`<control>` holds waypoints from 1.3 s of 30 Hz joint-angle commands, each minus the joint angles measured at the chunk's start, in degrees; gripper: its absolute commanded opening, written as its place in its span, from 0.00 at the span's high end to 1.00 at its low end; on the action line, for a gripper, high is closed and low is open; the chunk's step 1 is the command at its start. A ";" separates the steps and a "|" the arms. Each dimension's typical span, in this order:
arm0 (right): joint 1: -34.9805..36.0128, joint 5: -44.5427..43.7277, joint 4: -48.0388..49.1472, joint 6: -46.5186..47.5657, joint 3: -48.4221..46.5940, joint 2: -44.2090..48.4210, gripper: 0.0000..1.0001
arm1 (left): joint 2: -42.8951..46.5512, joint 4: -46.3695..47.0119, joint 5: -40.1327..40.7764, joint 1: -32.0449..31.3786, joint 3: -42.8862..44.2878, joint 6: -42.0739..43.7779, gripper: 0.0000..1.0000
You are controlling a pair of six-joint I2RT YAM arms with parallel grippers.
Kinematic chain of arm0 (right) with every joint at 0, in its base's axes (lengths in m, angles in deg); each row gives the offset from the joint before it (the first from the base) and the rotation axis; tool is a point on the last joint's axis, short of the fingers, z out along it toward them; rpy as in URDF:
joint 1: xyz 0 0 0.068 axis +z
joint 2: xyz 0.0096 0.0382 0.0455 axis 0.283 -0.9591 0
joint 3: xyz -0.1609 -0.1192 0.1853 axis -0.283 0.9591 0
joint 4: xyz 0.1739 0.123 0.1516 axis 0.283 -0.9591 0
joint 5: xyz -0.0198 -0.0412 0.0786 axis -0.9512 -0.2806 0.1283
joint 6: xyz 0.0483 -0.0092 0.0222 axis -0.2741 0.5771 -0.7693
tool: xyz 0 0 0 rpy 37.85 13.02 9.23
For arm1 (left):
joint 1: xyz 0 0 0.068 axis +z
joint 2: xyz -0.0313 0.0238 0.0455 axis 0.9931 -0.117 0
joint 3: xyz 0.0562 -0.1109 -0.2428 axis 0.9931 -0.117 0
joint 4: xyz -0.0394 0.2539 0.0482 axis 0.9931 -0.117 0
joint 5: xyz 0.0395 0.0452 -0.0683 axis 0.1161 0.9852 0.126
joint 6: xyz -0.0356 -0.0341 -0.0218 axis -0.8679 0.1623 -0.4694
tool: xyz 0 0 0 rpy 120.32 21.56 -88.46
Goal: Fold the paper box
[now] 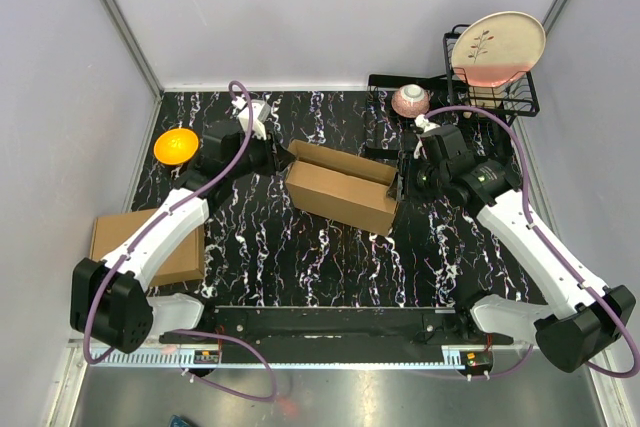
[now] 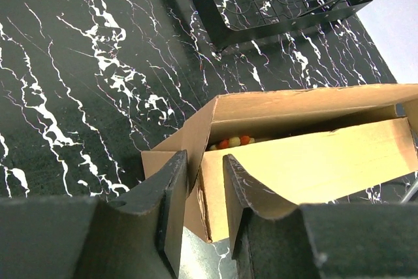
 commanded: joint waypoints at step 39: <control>0.65 0.23 4.41 0.67 3.08 -1.35 0.72 | -1.97 -7.07 0.06 -0.98 10.25 -2.01 0.99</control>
